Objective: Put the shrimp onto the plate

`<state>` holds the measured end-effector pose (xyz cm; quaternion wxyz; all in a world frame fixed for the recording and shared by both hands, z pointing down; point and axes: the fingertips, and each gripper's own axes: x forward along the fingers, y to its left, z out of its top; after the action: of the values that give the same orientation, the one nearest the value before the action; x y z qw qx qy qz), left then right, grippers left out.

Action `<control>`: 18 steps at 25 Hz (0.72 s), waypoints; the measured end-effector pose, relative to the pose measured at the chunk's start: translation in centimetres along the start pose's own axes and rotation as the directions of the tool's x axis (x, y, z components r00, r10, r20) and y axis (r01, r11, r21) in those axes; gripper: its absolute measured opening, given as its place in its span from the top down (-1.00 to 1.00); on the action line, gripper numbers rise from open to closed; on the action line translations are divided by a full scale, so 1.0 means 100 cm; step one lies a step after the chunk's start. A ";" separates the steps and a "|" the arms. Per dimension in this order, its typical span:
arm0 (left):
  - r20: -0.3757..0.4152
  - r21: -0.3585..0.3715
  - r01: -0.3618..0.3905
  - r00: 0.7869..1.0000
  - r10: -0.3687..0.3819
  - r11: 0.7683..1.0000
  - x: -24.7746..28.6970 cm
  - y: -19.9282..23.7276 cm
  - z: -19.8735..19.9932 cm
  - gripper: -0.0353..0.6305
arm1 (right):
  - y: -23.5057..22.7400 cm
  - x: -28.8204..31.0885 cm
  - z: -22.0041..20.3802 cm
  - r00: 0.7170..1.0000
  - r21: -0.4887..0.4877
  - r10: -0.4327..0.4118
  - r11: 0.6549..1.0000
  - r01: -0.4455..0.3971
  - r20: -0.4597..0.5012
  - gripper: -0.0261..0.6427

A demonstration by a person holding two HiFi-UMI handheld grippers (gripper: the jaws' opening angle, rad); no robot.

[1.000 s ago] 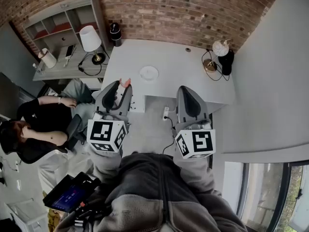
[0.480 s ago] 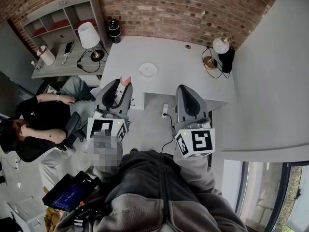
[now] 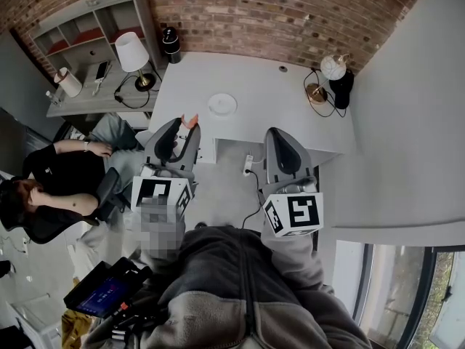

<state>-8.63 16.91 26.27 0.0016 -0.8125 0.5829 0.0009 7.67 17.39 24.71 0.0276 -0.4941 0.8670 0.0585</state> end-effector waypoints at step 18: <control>0.003 -0.014 -0.015 1.000 0.015 1.000 0.000 0.001 0.004 0.45 | 0.005 0.003 0.002 0.999 -0.014 0.034 0.999 -0.034 -0.018 0.92</control>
<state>-8.70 16.86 25.87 -0.0032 -0.8082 0.5889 0.0063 7.08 17.43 24.53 0.0153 -0.4799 0.8751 0.0610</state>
